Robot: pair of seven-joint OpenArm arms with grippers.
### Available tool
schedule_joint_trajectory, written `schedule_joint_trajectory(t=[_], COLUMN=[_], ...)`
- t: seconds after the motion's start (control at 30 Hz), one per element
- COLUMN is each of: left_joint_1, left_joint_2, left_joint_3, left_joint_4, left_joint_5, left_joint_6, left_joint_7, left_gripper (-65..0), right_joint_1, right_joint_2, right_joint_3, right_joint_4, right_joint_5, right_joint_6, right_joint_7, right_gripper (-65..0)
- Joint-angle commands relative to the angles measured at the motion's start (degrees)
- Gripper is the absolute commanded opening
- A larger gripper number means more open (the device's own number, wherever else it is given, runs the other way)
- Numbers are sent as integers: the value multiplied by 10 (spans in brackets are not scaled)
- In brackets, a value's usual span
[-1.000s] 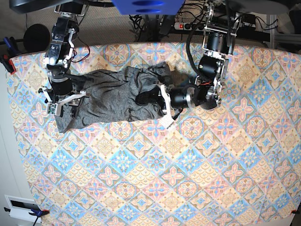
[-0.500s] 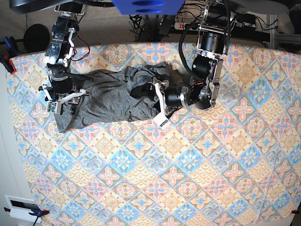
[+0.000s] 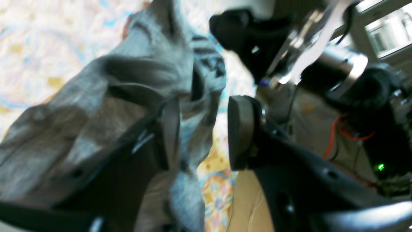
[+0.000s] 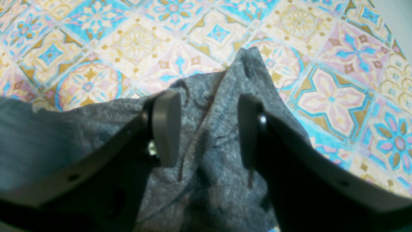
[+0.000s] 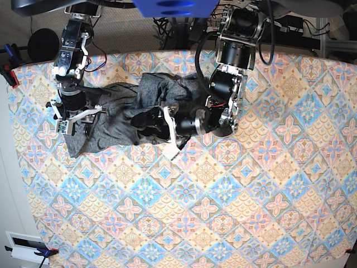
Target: Layout the t-shirt on the table in an organized manner, then fold the t-shirt properly
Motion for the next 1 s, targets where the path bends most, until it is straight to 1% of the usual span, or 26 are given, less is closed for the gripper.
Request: schedule_joint_trajectory(t=[0.0,0.1,0.17,0.23,0.27,0.33,0.37,0.43,0.5,0.57,0.6,0.63,0.67,0.73,0.83,0.9,0.97], left_joint_1=[-18,-36,-37,-38,-38,-38,-36,-34,-28,-15,-6,5,16,36,56,65,70], left_joint_2=[7,7,7,7,1,-36,-53,-93,-128,-159,-174,-192,-206,-223,-239,-239,-239], left_joint_3=[-2,-5,-16,-36,-48,-69,-75,-81,-80,-80,-80,-79,-78,-78,-79,-79,-79], left_joint_4=[-8,-51,-51,-51,-51,-51,-51,-51,-51,-51,-47,-45,-44,-44,-44,-43,-43], left_joint_5=[-11,-12,-14,-36,-55,-104,-127,-156,-161,-154,-151,-146,-137,-113,-69,-38,-13], left_joint_6=[-3,-3,-3,-3,-3,-3,-3,-3,-3,-3,-3,-3,-3,-3,-3,-3,-3], left_joint_7=[-10,-15,-25,-26,-25,-26,-27,-29,-30,-40,-51,-64,-77,-99,-117,-127,-134], left_gripper=[-439,-453,-453,-453,-454,-461,-479,-554,-650,-650,-648,-641,-649,-650,-650,-650,-650], right_joint_1=[5,6,6,7,7,7,6,4,3,-5,-19,-33,-46,-67,-73,-72,-72], right_joint_2=[5,5,5,5,5,5,5,5,3,2,2,2,2,4,5,5,6], right_joint_3=[2,2,2,2,2,2,1,-2,-8,-43,-66,-91,-117,-165,-213,-241,-271], right_joint_4=[9,9,9,9,9,14,16,28,41,53,58,63,67,71,73,75,76], right_joint_5=[4,4,4,4,4,4,4,5,5,5,5,5,5,5,6,6,6], right_joint_6=[0,0,0,0,0,0,0,0,0,1,1,1,1,1,1,1,2], right_joint_7=[16,16,16,16,16,17,17,17,13,13,13,14,14,15,14,16,17], right_gripper=[-373,-373,-373,-373,-373,-373,-373,-373,-373,-376,-387,-407,-433,-513,-650,-639,-650])
